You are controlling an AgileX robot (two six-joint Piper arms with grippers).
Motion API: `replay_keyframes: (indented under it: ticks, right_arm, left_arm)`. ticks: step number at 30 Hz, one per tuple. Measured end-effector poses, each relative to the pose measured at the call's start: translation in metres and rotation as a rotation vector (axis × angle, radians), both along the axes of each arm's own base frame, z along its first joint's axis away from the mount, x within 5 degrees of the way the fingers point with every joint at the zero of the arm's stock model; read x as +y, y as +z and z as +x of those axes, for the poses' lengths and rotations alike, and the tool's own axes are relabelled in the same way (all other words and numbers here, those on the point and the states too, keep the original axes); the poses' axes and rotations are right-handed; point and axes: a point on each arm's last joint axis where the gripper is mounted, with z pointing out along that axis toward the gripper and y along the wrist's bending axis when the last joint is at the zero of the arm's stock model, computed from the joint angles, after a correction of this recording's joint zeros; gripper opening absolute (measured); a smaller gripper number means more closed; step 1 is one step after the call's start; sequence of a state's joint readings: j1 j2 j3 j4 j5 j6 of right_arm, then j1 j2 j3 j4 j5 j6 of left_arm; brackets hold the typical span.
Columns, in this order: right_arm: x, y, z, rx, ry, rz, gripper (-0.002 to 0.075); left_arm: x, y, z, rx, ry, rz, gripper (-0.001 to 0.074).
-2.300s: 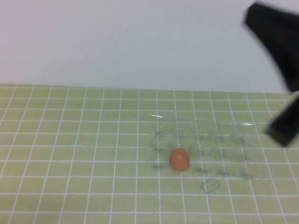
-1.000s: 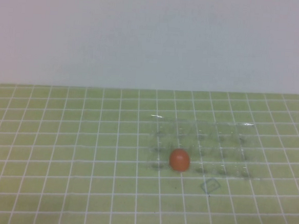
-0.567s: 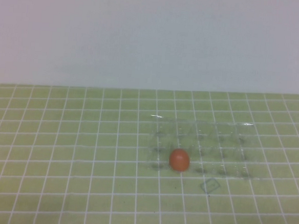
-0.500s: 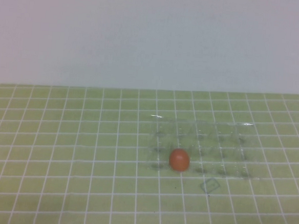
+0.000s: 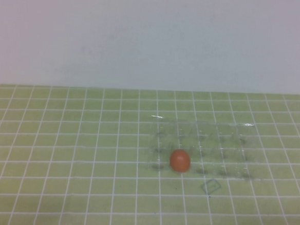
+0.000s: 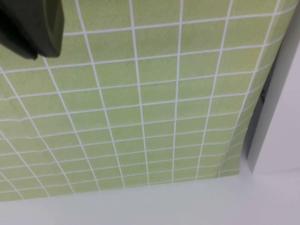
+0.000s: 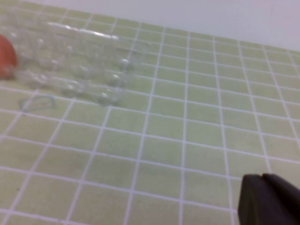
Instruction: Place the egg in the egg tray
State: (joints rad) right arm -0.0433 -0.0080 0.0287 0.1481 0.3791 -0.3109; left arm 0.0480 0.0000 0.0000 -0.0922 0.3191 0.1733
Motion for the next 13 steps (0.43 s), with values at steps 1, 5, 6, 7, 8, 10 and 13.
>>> replay_keyframes:
  ticks: [1, 5, 6, 7, 8, 10, 13]
  right_arm:
    - [-0.0008, -0.0001, 0.0000, 0.001, -0.002, -0.021, -0.0002]
    - [-0.0015, 0.0000, 0.0000, -0.001, -0.004, -0.034, -0.0002]
    - [-0.0013, 0.0001, 0.0001, -0.001, -0.004, -0.029, -0.0002]
    - [-0.0010, 0.0001, 0.0001, -0.002, -0.003, -0.021, -0.0002]
    - [-0.0008, 0.0001, 0.0001, -0.002, 0.001, -0.027, -0.0002]
    - [-0.0006, 0.0002, 0.0001, -0.004, 0.020, -0.070, -0.0002]
    - [-0.0003, 0.0002, 0.0001, -0.006, 0.040, -0.113, -0.0002]
  left_arm:
    - [0.0000, 0.0000, 0.0000, 0.000, 0.000, 0.000, -0.0002]
    - [0.0000, 0.0000, 0.0000, 0.000, 0.000, 0.000, -0.0002]
    - [0.0000, 0.0000, 0.0000, 0.000, 0.000, 0.000, -0.0001]
    - [0.0000, 0.0000, 0.0000, 0.000, 0.000, 0.000, -0.0002]
    - [0.0000, 0.0000, 0.0000, 0.000, 0.000, 0.000, -0.0002]
    - [0.0000, 0.0000, 0.0000, 0.000, 0.000, 0.000, -0.0002]
    - [0.0000, 0.0000, 0.0000, 0.000, 0.000, 0.000, -0.0001]
